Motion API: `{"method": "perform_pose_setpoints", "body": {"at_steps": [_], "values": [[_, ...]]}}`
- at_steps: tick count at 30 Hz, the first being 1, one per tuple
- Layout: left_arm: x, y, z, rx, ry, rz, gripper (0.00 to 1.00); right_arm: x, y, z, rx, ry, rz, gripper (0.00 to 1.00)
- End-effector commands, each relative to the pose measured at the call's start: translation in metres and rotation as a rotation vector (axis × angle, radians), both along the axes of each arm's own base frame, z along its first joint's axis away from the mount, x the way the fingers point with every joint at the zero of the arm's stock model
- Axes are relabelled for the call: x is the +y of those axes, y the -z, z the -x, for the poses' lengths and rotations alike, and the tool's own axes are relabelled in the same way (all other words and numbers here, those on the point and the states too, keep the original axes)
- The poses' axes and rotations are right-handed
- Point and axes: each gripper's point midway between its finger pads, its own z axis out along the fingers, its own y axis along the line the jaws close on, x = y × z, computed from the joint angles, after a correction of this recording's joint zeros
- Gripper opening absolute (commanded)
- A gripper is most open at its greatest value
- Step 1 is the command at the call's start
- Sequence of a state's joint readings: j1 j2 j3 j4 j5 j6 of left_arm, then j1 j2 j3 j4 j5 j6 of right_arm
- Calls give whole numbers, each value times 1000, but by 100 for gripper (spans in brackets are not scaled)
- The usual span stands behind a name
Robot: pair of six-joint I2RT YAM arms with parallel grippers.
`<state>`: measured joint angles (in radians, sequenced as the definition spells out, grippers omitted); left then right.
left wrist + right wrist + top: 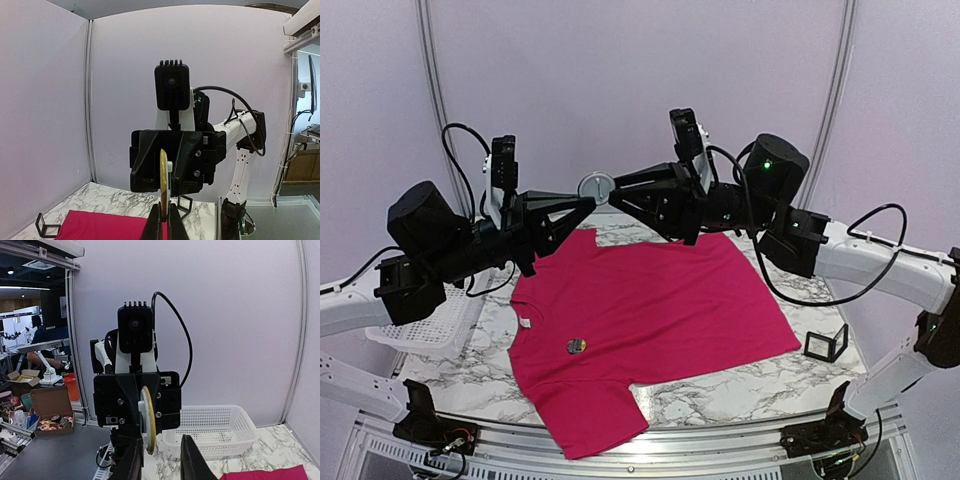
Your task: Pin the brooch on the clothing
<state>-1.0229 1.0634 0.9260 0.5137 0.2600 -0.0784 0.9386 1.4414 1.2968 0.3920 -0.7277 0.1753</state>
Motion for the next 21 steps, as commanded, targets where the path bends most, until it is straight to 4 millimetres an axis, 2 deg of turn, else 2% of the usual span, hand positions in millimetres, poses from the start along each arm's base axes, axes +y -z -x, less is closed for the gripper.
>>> {"method": "perform_pose_setpoints", "body": {"at_steps": [1,5,11,15,21], "values": [[3,-4,1,-9,-5,30,0,-3,-24,6,-28,-18,-55,20],[3,-2,1,-6,-6,25,0,0,-21,3,-20,-11,-42,13],[1,4,0,1,-6,15,0,5,-15,-2,-1,-5,-3,13],[1,3,0,-2,-6,13,0,7,-8,-3,5,-5,24,0],[2,4,-2,-8,-24,9,0,8,2,-2,8,-9,64,0]]}}
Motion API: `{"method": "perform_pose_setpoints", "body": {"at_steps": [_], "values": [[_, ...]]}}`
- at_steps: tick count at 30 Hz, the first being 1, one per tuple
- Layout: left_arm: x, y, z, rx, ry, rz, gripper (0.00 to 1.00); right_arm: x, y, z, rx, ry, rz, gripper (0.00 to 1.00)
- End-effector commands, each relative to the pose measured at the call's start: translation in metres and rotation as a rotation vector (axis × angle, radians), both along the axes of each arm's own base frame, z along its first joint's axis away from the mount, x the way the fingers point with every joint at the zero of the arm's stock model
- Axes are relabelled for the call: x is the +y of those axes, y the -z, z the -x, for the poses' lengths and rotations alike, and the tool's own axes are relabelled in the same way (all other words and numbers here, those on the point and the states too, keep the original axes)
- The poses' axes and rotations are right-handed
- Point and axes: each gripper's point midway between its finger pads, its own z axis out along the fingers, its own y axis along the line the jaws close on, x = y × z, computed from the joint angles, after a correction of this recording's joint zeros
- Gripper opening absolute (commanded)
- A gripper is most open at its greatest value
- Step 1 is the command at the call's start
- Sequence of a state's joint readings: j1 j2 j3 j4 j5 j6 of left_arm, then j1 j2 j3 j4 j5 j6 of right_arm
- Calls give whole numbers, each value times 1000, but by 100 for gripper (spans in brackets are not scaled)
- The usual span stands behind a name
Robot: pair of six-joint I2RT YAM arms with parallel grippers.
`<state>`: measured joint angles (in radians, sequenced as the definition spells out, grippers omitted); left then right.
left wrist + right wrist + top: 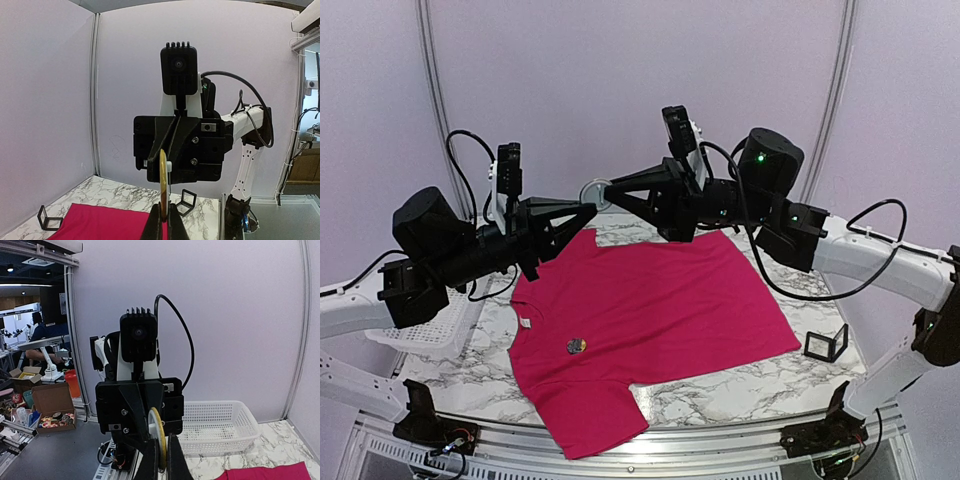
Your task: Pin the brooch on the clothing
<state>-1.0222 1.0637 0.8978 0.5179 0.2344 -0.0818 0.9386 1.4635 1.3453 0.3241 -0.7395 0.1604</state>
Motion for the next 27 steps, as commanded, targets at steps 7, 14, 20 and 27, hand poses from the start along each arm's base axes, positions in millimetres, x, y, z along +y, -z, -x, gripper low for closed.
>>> {"method": "perform_pose_setpoints", "body": {"at_steps": [7,14,20,27], "values": [[1,3,-12,-34,-82,-32,41,-5,2,-2,1,47,0,0],[-14,4,-14,-28,-56,-63,41,-13,0,-1,-44,79,-20,0],[-21,2,-10,-35,-32,-68,33,-16,0,3,-77,75,-35,0],[-19,-7,-8,-74,-35,-59,32,-16,2,4,-95,67,-30,0]]}}
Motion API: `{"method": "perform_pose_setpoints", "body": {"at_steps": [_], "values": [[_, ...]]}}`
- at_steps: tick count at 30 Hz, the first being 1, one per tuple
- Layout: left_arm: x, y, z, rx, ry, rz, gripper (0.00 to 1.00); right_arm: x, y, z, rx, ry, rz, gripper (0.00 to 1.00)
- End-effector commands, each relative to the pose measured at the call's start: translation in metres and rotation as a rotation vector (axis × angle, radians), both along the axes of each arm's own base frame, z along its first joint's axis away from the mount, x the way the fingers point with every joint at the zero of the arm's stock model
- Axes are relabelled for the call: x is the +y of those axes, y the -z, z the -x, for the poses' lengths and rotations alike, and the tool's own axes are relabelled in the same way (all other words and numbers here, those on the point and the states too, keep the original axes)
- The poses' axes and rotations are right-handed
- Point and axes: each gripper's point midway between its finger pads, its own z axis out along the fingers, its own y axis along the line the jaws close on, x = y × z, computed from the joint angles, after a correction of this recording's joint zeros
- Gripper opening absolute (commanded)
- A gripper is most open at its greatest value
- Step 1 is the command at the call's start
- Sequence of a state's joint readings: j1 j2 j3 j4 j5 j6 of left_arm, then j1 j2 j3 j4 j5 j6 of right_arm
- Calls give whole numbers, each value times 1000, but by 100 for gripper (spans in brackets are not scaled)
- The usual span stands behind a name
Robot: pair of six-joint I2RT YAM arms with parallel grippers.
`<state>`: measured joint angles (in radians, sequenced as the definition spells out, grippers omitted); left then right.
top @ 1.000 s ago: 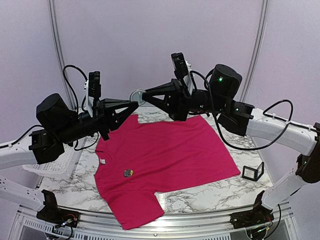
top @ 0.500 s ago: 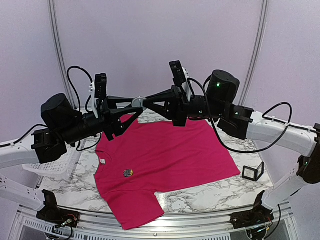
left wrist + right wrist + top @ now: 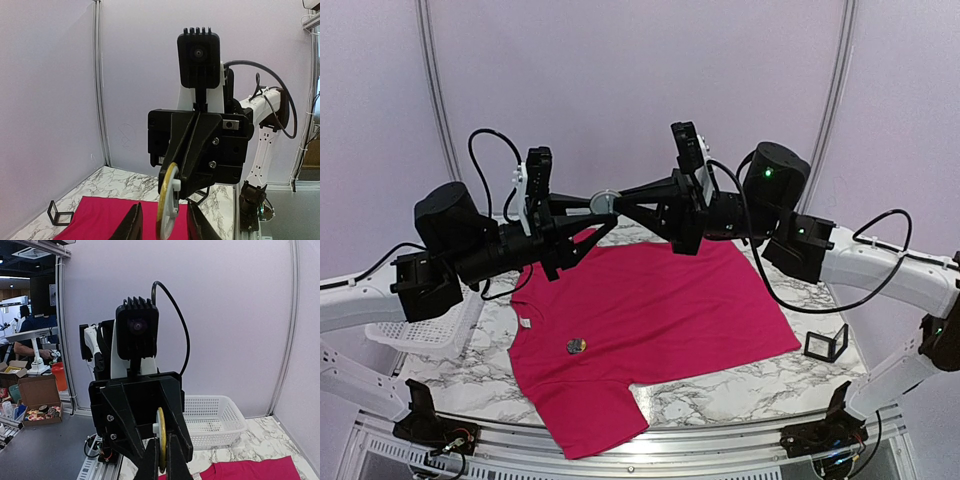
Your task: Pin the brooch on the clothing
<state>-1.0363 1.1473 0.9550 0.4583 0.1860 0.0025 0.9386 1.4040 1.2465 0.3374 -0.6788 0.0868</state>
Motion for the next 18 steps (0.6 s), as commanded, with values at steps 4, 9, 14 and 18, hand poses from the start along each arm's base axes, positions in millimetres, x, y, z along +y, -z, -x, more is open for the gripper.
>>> {"method": "perform_pose_setpoints", "body": {"at_steps": [4,9,14,18], "values": [[1,-26,8,-53,24,38,33,-6,-14,6,-46,-4,-39,0],[1,-27,10,-55,34,41,24,-5,-12,5,-41,2,-33,0],[2,-26,8,-50,21,42,14,-4,-13,5,-42,1,-35,0],[6,-25,1,-40,-25,46,8,-4,-10,5,-45,-1,-29,0]]}}
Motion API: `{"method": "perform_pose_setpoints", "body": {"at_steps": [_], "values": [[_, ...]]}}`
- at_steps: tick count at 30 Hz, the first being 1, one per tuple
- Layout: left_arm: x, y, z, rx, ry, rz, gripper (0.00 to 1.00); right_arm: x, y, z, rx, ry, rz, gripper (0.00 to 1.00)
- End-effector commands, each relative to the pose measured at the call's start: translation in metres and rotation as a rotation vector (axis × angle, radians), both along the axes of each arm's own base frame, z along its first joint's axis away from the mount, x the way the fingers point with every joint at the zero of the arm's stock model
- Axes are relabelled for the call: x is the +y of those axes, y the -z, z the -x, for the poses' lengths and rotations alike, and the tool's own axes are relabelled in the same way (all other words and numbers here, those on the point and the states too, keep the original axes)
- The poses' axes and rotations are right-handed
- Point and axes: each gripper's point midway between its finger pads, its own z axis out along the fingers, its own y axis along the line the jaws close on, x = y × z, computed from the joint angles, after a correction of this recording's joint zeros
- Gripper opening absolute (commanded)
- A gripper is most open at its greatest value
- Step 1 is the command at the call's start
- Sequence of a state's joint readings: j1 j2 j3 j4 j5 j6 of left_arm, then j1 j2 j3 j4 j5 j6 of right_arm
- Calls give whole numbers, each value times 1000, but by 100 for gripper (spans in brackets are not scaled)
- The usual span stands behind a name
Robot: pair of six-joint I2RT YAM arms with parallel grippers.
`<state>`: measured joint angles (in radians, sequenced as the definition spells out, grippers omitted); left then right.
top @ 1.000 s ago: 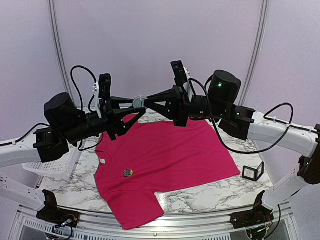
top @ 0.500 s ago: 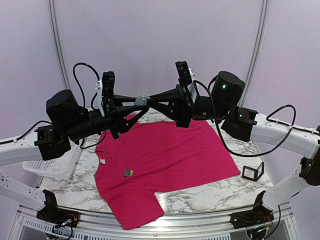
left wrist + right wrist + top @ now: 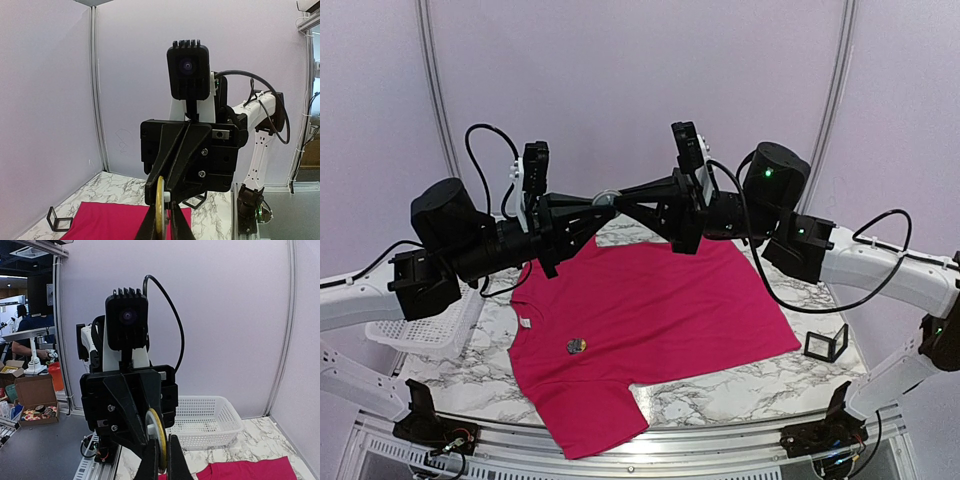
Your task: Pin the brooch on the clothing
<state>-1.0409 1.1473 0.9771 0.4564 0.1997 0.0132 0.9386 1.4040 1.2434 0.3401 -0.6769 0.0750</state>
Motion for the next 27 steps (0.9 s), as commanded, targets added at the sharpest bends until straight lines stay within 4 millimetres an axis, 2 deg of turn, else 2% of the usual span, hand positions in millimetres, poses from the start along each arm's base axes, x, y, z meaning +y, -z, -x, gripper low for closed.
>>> {"method": "perform_pose_setpoints", "body": {"at_steps": [1,4,14,18,20,27], "values": [[7,-13,-5,-19,-54,30,9,-5,-12,6,-35,-5,-30,0],[13,-9,-15,-4,-120,30,13,-5,-12,6,-38,-6,-29,0],[18,-9,-25,21,-182,42,10,-5,-8,9,-43,-19,-19,0],[21,-8,-33,33,-226,46,19,-6,-8,10,-44,-21,-20,0],[22,-8,-36,50,-242,53,20,-7,-8,10,-43,-19,-19,0],[19,-9,-34,62,-222,59,8,-7,-7,8,-43,-7,-20,0]]}}
